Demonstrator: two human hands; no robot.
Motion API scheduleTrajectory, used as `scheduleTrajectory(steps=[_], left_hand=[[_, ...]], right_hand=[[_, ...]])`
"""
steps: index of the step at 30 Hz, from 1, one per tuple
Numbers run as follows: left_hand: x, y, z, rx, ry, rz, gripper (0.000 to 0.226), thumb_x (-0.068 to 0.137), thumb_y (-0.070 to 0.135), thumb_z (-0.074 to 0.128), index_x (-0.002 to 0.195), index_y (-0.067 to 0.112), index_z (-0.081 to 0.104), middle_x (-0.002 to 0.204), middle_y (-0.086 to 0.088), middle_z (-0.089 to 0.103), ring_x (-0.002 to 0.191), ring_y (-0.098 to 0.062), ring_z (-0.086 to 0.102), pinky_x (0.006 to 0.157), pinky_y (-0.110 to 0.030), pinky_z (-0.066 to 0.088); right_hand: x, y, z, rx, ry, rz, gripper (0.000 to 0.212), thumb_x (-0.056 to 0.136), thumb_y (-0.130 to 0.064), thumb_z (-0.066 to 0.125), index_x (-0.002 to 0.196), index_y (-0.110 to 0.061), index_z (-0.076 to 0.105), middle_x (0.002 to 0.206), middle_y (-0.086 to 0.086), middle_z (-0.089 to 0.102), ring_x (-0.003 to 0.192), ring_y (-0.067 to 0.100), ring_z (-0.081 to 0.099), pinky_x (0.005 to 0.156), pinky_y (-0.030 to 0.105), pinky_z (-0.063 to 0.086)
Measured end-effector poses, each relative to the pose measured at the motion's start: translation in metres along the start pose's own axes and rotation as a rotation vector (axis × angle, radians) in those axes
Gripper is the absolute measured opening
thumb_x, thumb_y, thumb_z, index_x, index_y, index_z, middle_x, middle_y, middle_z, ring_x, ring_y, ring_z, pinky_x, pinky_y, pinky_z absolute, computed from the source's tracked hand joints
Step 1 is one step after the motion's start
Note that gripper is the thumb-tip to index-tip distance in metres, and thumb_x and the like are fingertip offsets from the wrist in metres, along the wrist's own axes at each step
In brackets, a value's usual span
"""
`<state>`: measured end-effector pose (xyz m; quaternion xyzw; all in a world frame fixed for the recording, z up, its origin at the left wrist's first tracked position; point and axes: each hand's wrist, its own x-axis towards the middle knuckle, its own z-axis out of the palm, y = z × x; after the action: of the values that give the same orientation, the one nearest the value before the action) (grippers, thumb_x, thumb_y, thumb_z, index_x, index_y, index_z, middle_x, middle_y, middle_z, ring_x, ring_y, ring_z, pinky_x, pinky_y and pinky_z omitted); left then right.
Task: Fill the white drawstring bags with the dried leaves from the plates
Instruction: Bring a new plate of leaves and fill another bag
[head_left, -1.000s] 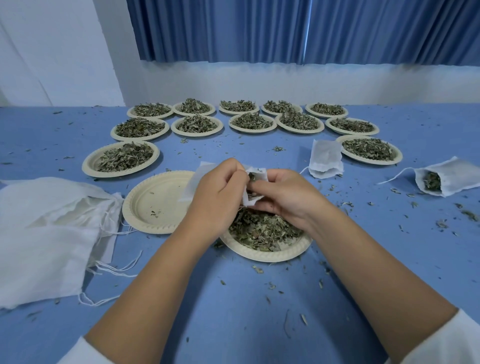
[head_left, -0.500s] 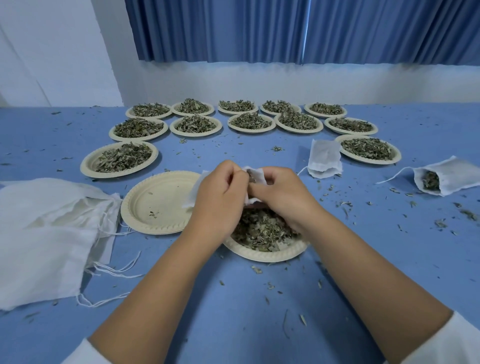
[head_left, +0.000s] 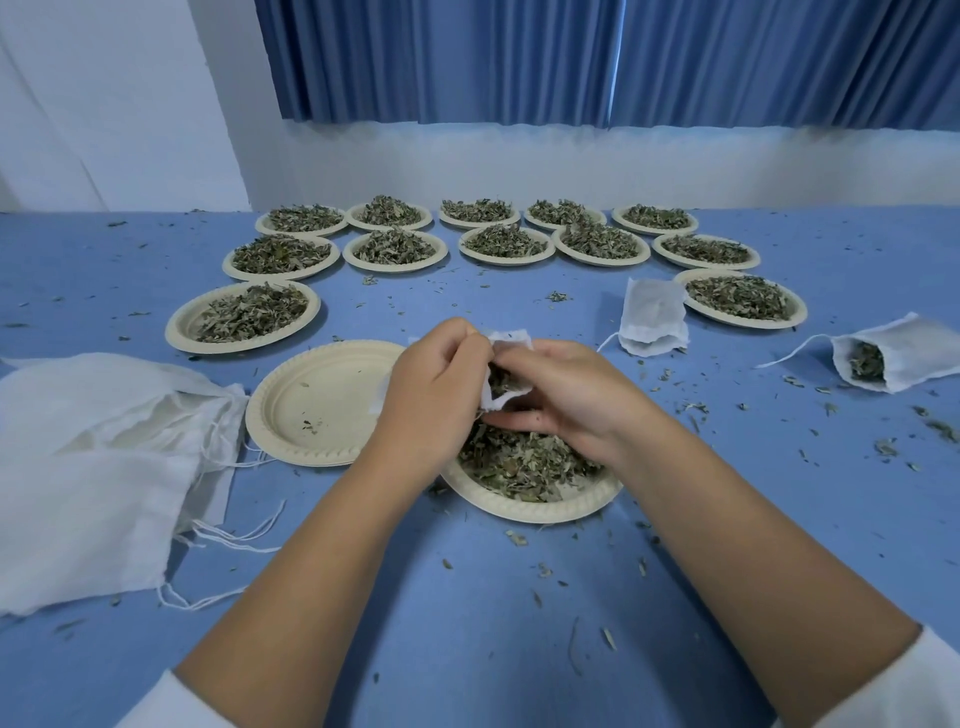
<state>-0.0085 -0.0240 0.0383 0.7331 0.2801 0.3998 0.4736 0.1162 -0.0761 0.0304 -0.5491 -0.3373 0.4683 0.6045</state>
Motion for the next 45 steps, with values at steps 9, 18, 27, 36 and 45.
scheduleTrajectory(steps=[9, 18, 27, 36, 45], left_hand=[[-0.001, -0.001, 0.001, 0.005, -0.018, 0.021, 0.026, 0.091, 0.012, 0.045, 0.066, 0.011, 0.043, 0.049, 0.012, 0.035, 0.051, -0.009, 0.033, 0.052, -0.027, 0.028], [-0.002, -0.003, 0.004, -0.022, -0.095, 0.055, 0.029, 0.090, 0.007, 0.045, 0.063, 0.014, 0.041, 0.050, 0.013, 0.035, 0.052, -0.008, 0.031, 0.053, -0.027, 0.027], [-0.010, 0.003, 0.009, -0.054, -0.256, 0.112, 0.019, 0.080, 0.018, 0.042, 0.061, 0.020, 0.041, 0.044, 0.016, 0.042, 0.044, 0.000, 0.037, 0.047, -0.016, 0.028], [0.000, -0.001, 0.000, -0.015, 0.049, 0.030, 0.029, 0.092, 0.011, 0.044, 0.064, 0.014, 0.038, 0.048, 0.013, 0.033, 0.051, -0.011, 0.031, 0.052, -0.029, 0.027], [-0.001, 0.001, 0.000, -0.029, 0.005, 0.036, 0.035, 0.092, 0.008, 0.043, 0.060, 0.017, 0.034, 0.045, 0.013, 0.031, 0.047, -0.008, 0.029, 0.050, -0.027, 0.025]], right_hand=[[0.000, -0.005, -0.002, 0.178, -0.085, 0.060, 0.010, 0.092, -0.007, 0.059, 0.092, -0.006, 0.069, 0.078, 0.009, 0.071, 0.073, 0.020, 0.071, 0.068, 0.033, 0.059], [0.003, 0.006, 0.002, 0.060, 0.011, 0.008, 0.012, 0.093, -0.009, 0.059, 0.087, -0.010, 0.069, 0.074, 0.005, 0.071, 0.071, 0.016, 0.070, 0.074, 0.032, 0.059], [0.000, 0.004, 0.000, -0.087, 0.077, -0.054, 0.040, 0.079, 0.015, 0.046, 0.056, -0.013, 0.064, 0.048, 0.001, 0.058, 0.048, 0.012, 0.055, 0.052, 0.023, 0.049], [-0.005, -0.016, -0.014, 0.072, -0.105, 0.032, 0.012, 0.089, 0.011, 0.052, 0.091, 0.010, 0.064, 0.091, 0.003, 0.076, 0.074, 0.014, 0.072, 0.068, 0.026, 0.059], [-0.007, -0.012, -0.012, -0.148, 0.045, -0.016, 0.017, 0.080, -0.001, 0.076, 0.093, -0.010, 0.071, 0.080, -0.002, 0.074, 0.070, 0.006, 0.069, 0.059, 0.015, 0.053]])
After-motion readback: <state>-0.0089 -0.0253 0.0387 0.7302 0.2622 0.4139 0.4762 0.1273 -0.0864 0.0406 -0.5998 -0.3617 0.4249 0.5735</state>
